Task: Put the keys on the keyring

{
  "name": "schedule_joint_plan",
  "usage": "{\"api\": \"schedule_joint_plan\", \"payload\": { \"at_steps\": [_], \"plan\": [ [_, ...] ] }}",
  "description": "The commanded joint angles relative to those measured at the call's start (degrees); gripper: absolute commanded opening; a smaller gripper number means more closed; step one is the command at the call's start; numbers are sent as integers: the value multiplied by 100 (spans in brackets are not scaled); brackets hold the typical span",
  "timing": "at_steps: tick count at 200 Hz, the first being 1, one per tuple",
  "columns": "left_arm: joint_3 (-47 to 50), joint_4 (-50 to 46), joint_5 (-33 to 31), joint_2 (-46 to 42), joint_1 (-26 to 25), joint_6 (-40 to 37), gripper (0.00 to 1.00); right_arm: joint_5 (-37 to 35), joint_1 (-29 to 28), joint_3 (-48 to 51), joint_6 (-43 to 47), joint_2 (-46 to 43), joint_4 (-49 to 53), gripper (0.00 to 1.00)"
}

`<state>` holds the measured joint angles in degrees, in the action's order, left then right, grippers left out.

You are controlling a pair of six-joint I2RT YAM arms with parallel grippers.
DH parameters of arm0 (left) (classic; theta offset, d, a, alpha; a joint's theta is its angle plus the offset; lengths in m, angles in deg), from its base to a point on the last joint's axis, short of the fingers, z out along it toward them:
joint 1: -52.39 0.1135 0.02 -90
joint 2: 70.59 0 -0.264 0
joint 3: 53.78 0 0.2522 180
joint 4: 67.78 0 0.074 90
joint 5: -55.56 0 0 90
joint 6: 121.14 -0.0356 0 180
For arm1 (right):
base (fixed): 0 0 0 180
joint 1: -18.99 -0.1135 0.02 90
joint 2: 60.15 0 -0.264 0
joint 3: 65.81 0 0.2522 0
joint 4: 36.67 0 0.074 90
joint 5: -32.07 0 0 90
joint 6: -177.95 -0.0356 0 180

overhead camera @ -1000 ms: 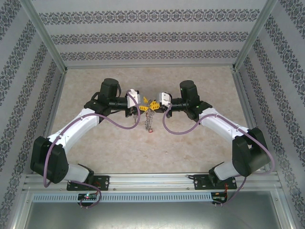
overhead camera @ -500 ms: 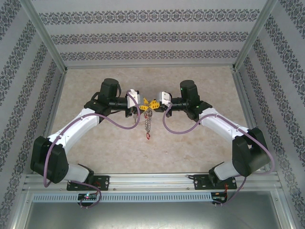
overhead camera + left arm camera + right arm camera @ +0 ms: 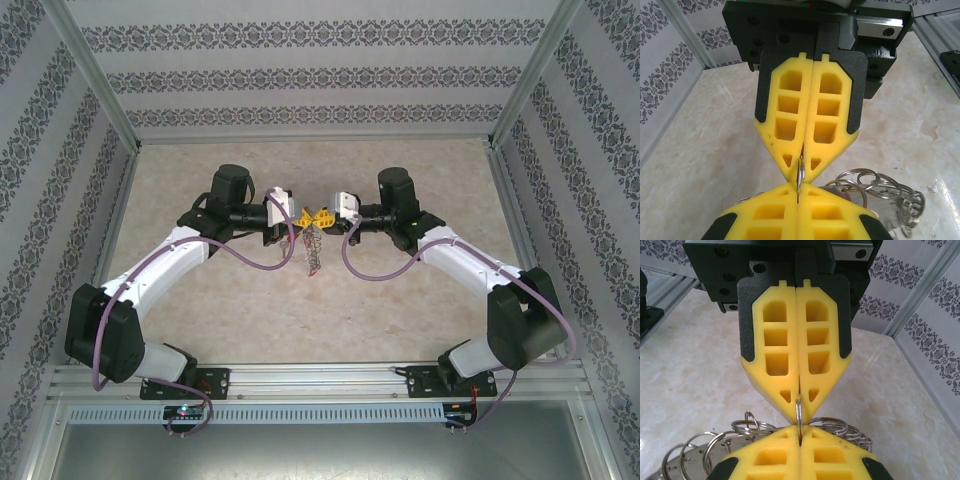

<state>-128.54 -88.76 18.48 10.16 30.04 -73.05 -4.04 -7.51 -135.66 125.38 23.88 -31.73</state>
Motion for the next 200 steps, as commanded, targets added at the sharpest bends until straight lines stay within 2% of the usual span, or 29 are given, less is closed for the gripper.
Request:
{"api": "schedule_joint_plan", "payload": {
  "at_steps": [1, 9, 17, 29, 43, 81, 124, 156, 183, 200],
  "plan": [
    [40, 112, 12, 2, 50, 75, 0, 224, -79, -75, -23, -86, -235, 3],
    [143, 265, -171, -66, 62, 144, 0, 170, -74, -56, 34, -120, -193, 21],
    [232, 394, -364, -132, 56, 165, 0, 135, -62, 4, 137, -165, -143, 33],
    [318, 447, -561, -236, 60, 116, 0, 52, -35, 74, 280, -218, -41, 46],
    [400, 535, -734, -341, 73, 78, 0, 93, 10, 91, 396, -260, 136, 52],
    [623, 824, -1048, -606, 97, 1, 0, 163, 66, 126, 466, -260, 179, 54],
    [685, 360, -1655, -989, 147, -600, 0, -290, 42, 80, 189, -98, 25, 54],
    [935, 170, -2431, -1502, 277, -978, 0, -1213, -124, -139, -884, 139, -253, 56],
    [960, -324, -2990, -1831, 373, -1303, 0, -1941, -81, -884, -2503, 581, 460, 54],
    [914, -475, -3074, -2000, 702, -920, 0, -2449, 30, -1343, -3954, 978, 840, 38]
  ]
}}
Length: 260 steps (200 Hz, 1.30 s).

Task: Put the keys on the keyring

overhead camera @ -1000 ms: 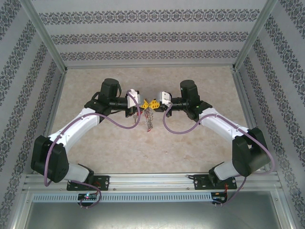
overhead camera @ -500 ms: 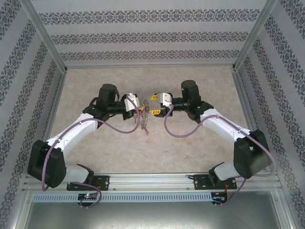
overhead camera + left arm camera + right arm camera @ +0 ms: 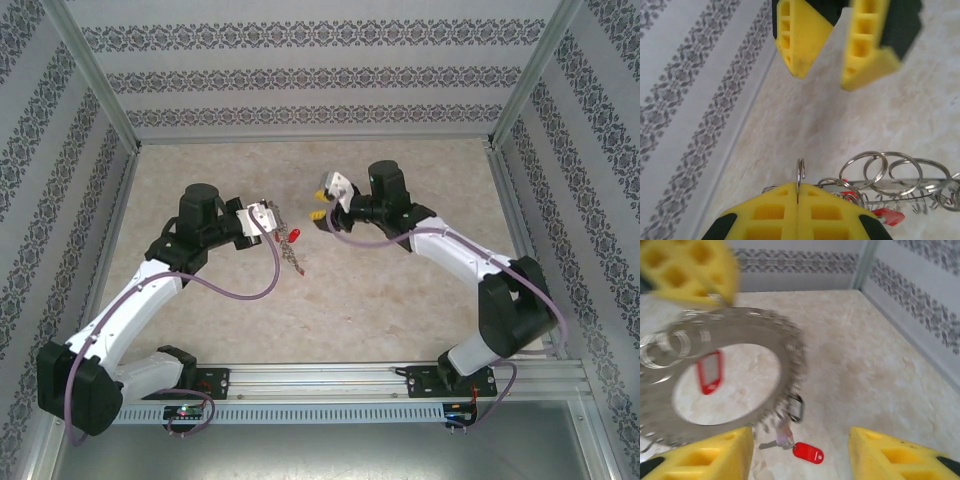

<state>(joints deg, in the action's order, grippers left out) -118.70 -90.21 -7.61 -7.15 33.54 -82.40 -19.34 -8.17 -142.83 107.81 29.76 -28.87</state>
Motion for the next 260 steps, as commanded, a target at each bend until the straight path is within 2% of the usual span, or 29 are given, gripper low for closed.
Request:
{"api": "schedule_joint_plan", "payload": {
  "at_steps": [1, 13, 25, 49, 71, 81, 95, 124, 144, 167, 192, 204, 225, 260],
  "plan": [
    [-74, -347, -470, -274, 376, 49, 0, -969, 96, -652, -2307, 424, 579, 38],
    [-208, -671, -569, -305, 648, 312, 0, -1384, 69, -1031, -3074, 778, 1126, 36],
    [-298, -883, -777, -346, 861, 537, 0, -1540, -76, -1295, -3446, 1107, 1507, 39],
    [-335, -1105, -1128, -427, 1209, 779, 0, -2495, -448, -1410, -4268, 1512, 1843, 36],
    [-300, -1109, -1199, -438, 1535, 1035, 0, -2497, -737, -1949, -4613, 2105, 2515, 31],
    [-271, -1099, -1077, -429, 1653, 1070, 0, -2422, -889, -2165, -4390, 2319, 2663, 33],
    [-176, -970, -1133, -430, 1715, 1205, 0, -2675, -946, -2631, -4402, 2716, 3163, 35],
    [98, -737, -1092, -410, 1795, 1402, 0, -3031, -976, -3298, -6055, 3201, 3995, 40],
    [288, -577, -1026, -368, 1840, 1502, 0, -2840, -1071, -3532, -7127, 3320, 4260, 41],
    [472, -364, -1001, -324, 1868, 1636, 0, -2710, -1114, -3721, -7454, 3415, 4305, 40],
    [556, -290, -882, -298, 1868, 1724, 0, -1739, -1056, -3653, -8447, 3659, 3863, 36],
    [592, -264, -885, -297, 1868, 1722, 0, -1558, -1136, -3843, -8774, 3880, 3972, 34],
    [630, -217, -867, -323, 1868, 1729, 0, -1601, -1215, -3892, -9191, 4050, 3766, 32],
    [667, -142, -744, -341, 1868, 1821, 0, -2110, -1231, -4066, -9226, 4118, 3968, 32]
  ]
}}
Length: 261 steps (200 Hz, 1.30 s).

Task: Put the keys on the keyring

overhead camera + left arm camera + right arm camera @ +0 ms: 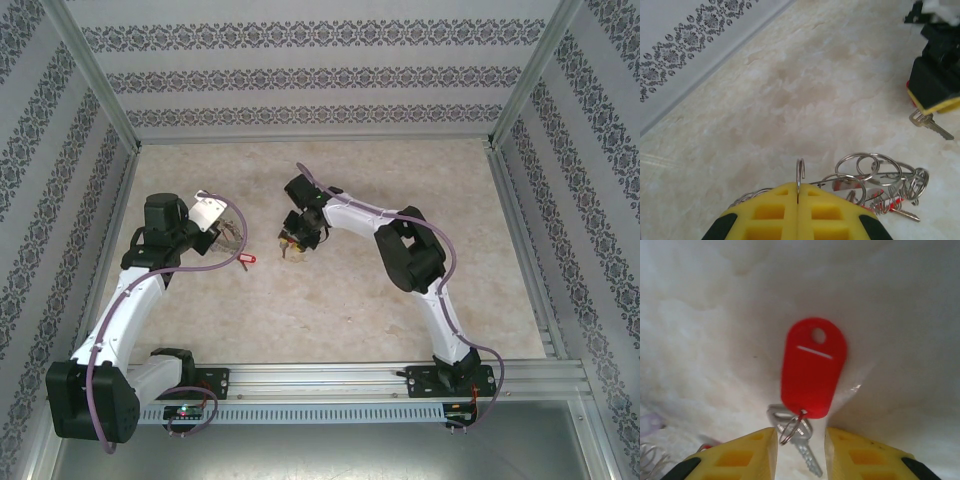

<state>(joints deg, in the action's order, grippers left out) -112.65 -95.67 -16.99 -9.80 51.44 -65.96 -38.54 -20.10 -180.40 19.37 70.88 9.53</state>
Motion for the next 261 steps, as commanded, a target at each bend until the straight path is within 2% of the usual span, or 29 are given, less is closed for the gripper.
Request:
{"api": "schedule_joint_plan", "payload": {
  "at_steps": [1, 15, 44, 59, 74, 122, 185, 205, 214, 226, 244, 261],
  "plan": [
    [62, 412, 195, -77, 77, 182, 0, -199, -42, -311, -379, 13, 129, 32],
    [81, 452, 217, -77, 77, 200, 0, -214, -51, -398, -362, 119, 217, 30],
    [113, 524, 304, -69, 77, 218, 0, -476, -48, -675, -144, 296, 462, 18],
    [109, 526, 330, -69, 77, 230, 0, -554, -50, -743, -79, 310, 549, 17],
    [113, 521, 337, -68, 77, 230, 0, -595, -55, -777, -24, 299, 635, 17],
    [117, 514, 377, -68, 77, 250, 0, -639, -49, -738, 36, 212, 746, 30],
    [94, 496, 420, -33, 77, 283, 0, -798, -37, -348, -24, -219, 592, 30],
    [98, 491, 432, -16, 77, 287, 0, -887, -39, -382, 223, -261, 638, 28],
    [91, 491, 434, -15, 77, 292, 0, -849, -29, -463, 524, -231, 660, 28],
    [88, 491, 457, -15, 77, 301, 0, -594, 3, -604, 1378, -195, 540, 27],
    [97, 489, 463, -32, 77, 310, 0, -627, -47, -853, 3424, -203, 604, 27],
    [106, 483, 502, -33, 77, 305, 0, -828, -85, -404, 5188, -433, 272, 25]
  ]
}}
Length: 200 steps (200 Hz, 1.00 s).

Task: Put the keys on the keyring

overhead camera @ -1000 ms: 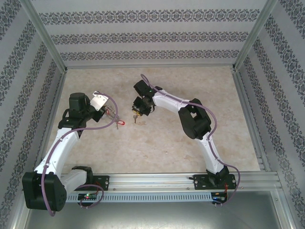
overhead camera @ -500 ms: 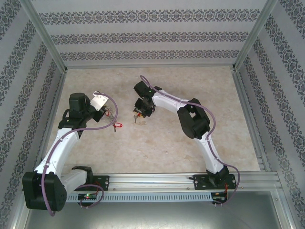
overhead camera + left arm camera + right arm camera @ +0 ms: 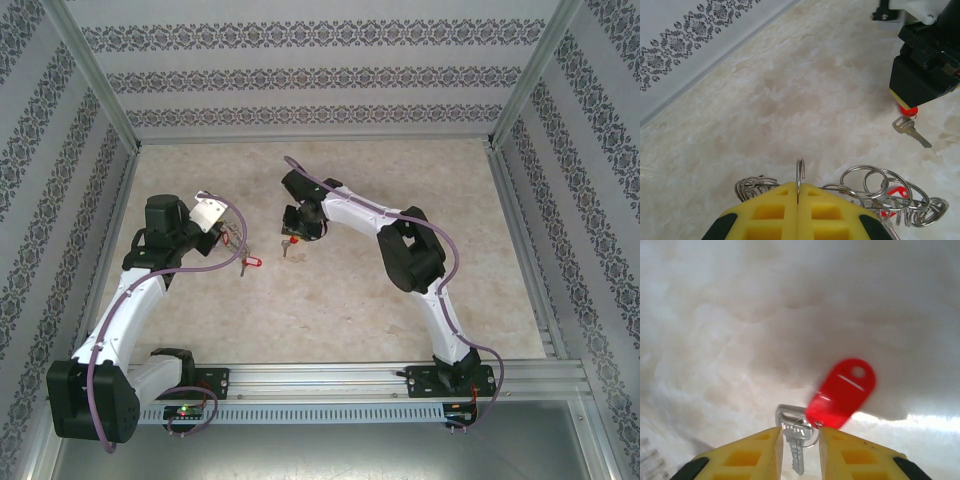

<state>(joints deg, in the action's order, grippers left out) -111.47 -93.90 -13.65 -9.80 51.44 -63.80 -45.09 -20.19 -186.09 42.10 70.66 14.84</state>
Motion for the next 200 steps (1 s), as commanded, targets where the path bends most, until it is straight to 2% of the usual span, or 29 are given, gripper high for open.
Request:
{"api": "schedule_joint_plan", "payload": {
  "at_steps": [1, 22, 32, 43, 67, 108, 137, 175, 200],
  "plan": [
    [-12, 309, 173, -37, 77, 87, 0, -157, -79, 218, 3016, -440, -330, 24],
    [-11, 297, 217, -39, 77, 115, 0, 312, -123, 1643, 5555, -1067, -1753, 23],
    [-12, 297, 248, -44, 77, 129, 0, 174, -134, 2167, 6313, -1288, -2248, 24],
    [4, 318, 276, -49, 77, 122, 0, 391, -82, 2391, 7222, -1368, -2317, 25],
    [28, 346, 310, -42, 78, 141, 0, 513, -16, 2644, 8593, -1361, -2517, 29],
    [41, 376, 361, -33, 77, 167, 0, 573, 54, 2745, 9152, -1139, -3255, 32],
    [64, 421, 386, -17, 77, 182, 0, 770, 96, 2615, 9488, -930, -3247, 30],
    [72, 420, 386, 11, 77, 190, 0, 1100, 154, 2544, 9883, -945, -2687, 30],
    [92, 447, 407, 38, 78, 208, 0, 912, 171, 2655, 9850, -965, -2759, 30]
  ]
}}
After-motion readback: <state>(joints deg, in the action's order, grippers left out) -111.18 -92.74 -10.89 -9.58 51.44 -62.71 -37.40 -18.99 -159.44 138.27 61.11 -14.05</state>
